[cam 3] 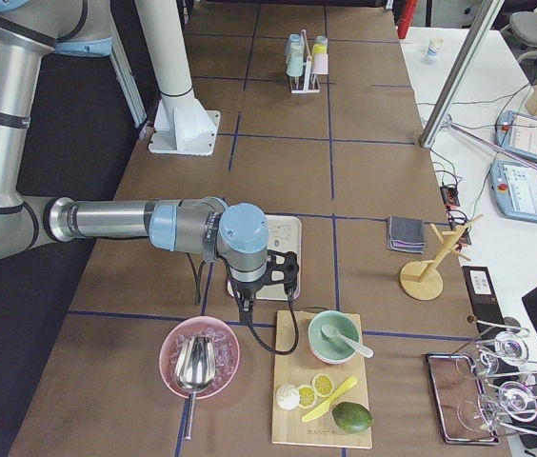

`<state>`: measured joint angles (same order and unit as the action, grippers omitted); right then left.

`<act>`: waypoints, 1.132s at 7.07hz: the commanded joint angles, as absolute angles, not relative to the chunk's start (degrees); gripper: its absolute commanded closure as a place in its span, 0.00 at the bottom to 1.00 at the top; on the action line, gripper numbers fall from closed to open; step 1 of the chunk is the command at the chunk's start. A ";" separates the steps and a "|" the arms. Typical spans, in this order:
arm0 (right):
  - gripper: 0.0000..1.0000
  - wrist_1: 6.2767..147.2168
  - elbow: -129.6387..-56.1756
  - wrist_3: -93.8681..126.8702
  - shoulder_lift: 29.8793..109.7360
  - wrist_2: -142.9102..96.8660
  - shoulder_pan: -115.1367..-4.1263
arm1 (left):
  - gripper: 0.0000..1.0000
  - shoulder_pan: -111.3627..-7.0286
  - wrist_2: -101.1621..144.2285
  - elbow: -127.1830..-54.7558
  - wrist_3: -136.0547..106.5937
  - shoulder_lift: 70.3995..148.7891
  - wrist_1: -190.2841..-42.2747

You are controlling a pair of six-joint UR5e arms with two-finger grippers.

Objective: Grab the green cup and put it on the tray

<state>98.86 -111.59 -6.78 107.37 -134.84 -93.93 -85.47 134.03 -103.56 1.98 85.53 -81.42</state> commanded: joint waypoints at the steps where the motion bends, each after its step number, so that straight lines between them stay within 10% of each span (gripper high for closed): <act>1: 0.00 98.79 -111.45 -6.42 107.49 -137.09 -93.34 | 0.00 -85.43 134.03 -104.06 1.67 85.61 -81.39; 8: 0.02 73.30 -103.04 19.35 107.31 -136.97 -76.93 | 0.00 -85.43 142.38 -102.22 1.67 85.34 -87.98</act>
